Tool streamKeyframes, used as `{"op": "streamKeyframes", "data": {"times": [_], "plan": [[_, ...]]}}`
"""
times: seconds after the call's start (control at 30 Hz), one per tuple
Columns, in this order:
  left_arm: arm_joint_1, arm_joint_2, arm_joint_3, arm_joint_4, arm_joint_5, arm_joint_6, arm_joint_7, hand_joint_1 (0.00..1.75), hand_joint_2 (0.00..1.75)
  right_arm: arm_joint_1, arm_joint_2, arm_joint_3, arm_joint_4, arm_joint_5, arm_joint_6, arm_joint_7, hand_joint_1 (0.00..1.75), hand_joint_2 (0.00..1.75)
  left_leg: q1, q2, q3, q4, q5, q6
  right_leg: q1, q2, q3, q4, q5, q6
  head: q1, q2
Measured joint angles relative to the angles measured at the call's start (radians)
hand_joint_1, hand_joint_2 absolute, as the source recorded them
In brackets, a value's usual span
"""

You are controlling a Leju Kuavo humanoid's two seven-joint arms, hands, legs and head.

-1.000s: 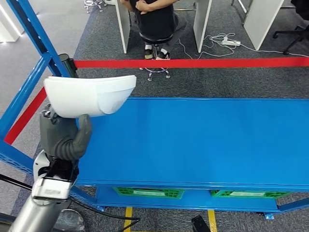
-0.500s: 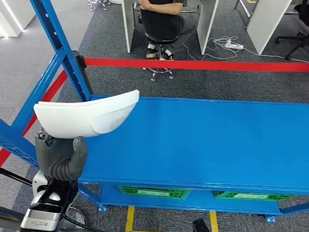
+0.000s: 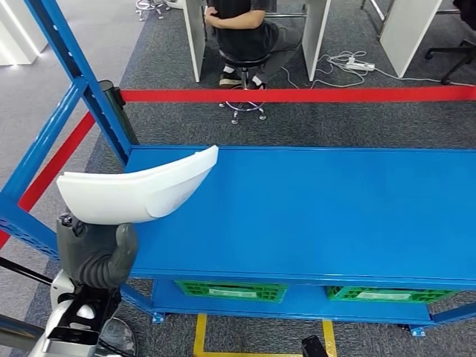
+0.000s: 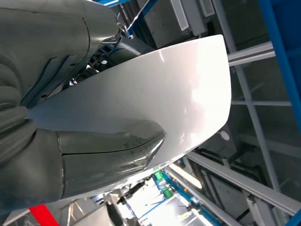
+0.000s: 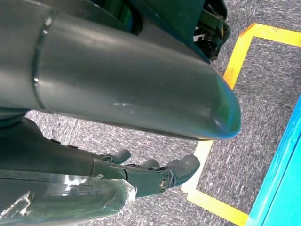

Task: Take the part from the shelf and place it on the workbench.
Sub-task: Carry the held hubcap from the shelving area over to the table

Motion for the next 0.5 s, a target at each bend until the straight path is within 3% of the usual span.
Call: {"op": "streamKeyframes", "data": {"times": [0.07, 0.1, 0.2, 0.27, 0.37, 0.4, 0.43, 0.5], "plan": [[-0.004, 0.001, -0.006, -0.005, -0.002, 0.0, 0.0, 1.75, 1.75, -0.002, 0.0, -0.001, 0.0, 0.0, 0.001, -0.001, 0.0, 0.0, -0.002, 0.0, 0.062, -0.114, 0.036, 0.008, 0.004, 0.0, -0.004, 0.002, 0.005, 0.007, 0.0, 0.0], [-0.006, 0.002, -0.009, -0.007, -0.002, 0.0, 0.0, 1.75, 1.75, -0.003, 0.0, -0.002, 0.0, 0.0, 0.002, -0.002, 0.0, 0.0, -0.004, 0.0, 0.076, -0.145, 0.042, 0.012, 0.005, 0.0, -0.008, 0.003, 0.008, 0.012, 0.001, 0.0], [-0.007, 0.004, -0.014, -0.009, -0.003, 0.0, 0.0, 1.75, 1.75, -0.004, 0.0, -0.004, 0.0, 0.0, 0.002, -0.002, 0.0, 0.0, -0.004, 0.0, 0.072, -0.162, 0.05, 0.026, 0.005, -0.002, -0.019, 0.004, 0.013, 0.029, 0.001, 0.0], [-0.008, 0.004, -0.016, -0.01, -0.003, 0.0, 0.0, 1.75, 1.75, -0.004, 0.0, -0.005, 0.0, 0.0, 0.002, -0.002, 0.0, 0.0, -0.001, 0.002, 0.067, -0.169, 0.064, 0.04, 0.003, -0.001, -0.041, 0.05, -0.026, 0.038, 0.005, 0.0], [-0.009, 0.005, -0.02, -0.01, -0.004, -0.001, 0.0, 1.75, 1.75, -0.004, 0.0, -0.007, 0.0, 0.0, 0.002, -0.002, 0.0, 0.0, -0.004, 0.005, 0.049, -0.169, 0.079, 0.051, 0.0, -0.001, -0.104, 0.227, -0.135, 0.047, 0.009, 0.0], [-0.008, 0.005, -0.022, -0.01, -0.006, -0.002, 0.001, 1.75, 1.75, -0.004, 0.0, -0.007, 0.0, 0.0, 0.002, -0.002, 0.0, 0.0, -0.005, 0.005, 0.042, -0.168, 0.084, 0.051, 0.0, -0.001, -0.113, 0.266, -0.153, 0.049, 0.009, 0.0], [-0.008, 0.005, -0.025, -0.01, -0.007, -0.004, 0.001, 1.75, 1.75, -0.004, 0.0, -0.007, 0.0, 0.0, 0.003, -0.002, 0.0, 0.0, -0.006, 0.005, 0.035, -0.168, 0.089, 0.051, -0.001, -0.001, -0.106, 0.272, -0.153, 0.05, 0.009, 0.0], [-0.008, 0.005, -0.03, -0.01, -0.011, -0.006, 0.001, 1.75, 1.75, -0.005, 0.0, -0.007, 0.0, 0.0, 0.003, -0.002, 0.0, 0.0, -0.007, 0.005, 0.025, -0.166, 0.098, 0.046, -0.001, -0.001, -0.037, 0.176, -0.109, 0.049, 0.009, 0.0]]}}
